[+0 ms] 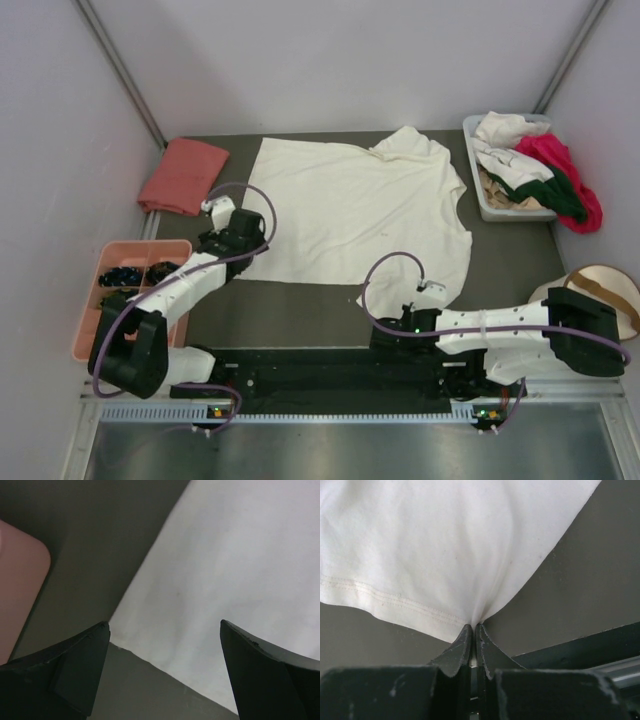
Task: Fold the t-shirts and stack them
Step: Grap the side of the flattened tshirt closest away from the robot with both arms
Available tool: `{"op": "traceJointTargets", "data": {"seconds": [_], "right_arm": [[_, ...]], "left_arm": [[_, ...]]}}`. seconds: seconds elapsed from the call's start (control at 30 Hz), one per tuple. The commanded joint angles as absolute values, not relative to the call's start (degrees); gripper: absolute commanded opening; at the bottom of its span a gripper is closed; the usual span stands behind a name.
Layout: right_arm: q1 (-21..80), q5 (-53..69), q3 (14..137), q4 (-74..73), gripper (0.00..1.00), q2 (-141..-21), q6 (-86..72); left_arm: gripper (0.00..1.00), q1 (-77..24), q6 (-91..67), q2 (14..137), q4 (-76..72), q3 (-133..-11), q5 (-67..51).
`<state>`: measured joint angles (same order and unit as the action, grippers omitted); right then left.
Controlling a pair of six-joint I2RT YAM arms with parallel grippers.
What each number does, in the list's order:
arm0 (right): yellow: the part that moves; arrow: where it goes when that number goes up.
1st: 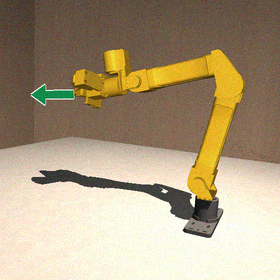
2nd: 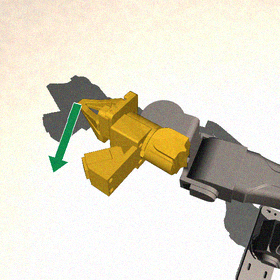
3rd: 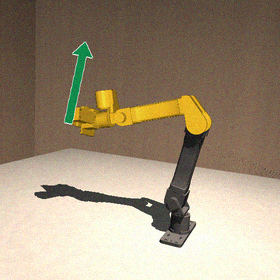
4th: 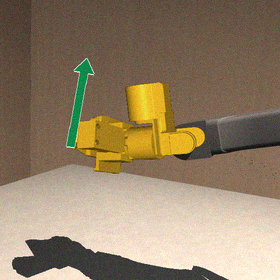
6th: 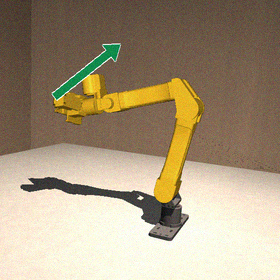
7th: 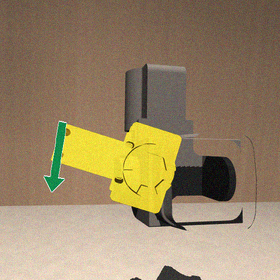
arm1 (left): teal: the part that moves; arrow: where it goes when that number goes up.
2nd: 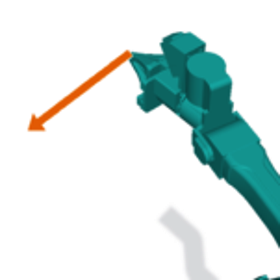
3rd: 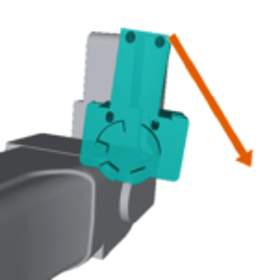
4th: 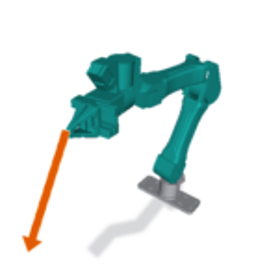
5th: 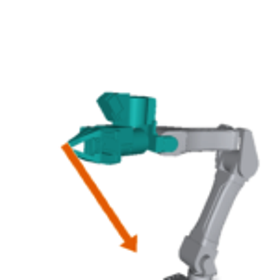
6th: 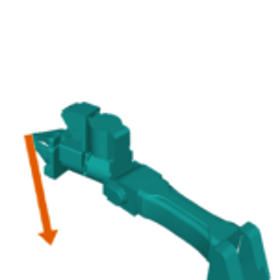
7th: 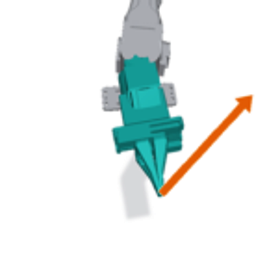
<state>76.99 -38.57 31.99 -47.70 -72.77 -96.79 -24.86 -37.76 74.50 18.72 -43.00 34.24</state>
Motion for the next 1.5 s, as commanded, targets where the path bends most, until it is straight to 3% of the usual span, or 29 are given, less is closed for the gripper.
{"op": "traceJointTargets", "data": {"seconds": [0.0, 0.3, 0.57, 0.97, 1.47], "right_arm": [[77.79, -33.05, 32.35, -49.92, 0.0, -72.69, -94.48], [75.85, -32.7, 30.67, -47.64, 0.0, -71.28, -92.73], [75.41, -32.17, 30.59, -46.67, 0.0, -71.89, -91.58], [75.06, -31.64, 31.11, -46.05, 0.0, -73.3, -90.7], [74.97, -31.2, 30.15, -45.53, 0.0, -72.69, -91.05]], "left_arm": [[0.93, -17.49, -40.6, 74.27, 18.46, -41.31, 26.8], [0.89, -17.05, -44.47, 76.46, 16.96, -38.23, 22.15], [0.88, -17.05, -44.82, 74.36, 20.39, -36.92, 28.65], [0.89, -14.42, -46.67, 74.97, 21.09, -35.95, 27.95], [0.78, -12.74, -47.81, 77.87, 19.34, -36.21, 23.56]]}}
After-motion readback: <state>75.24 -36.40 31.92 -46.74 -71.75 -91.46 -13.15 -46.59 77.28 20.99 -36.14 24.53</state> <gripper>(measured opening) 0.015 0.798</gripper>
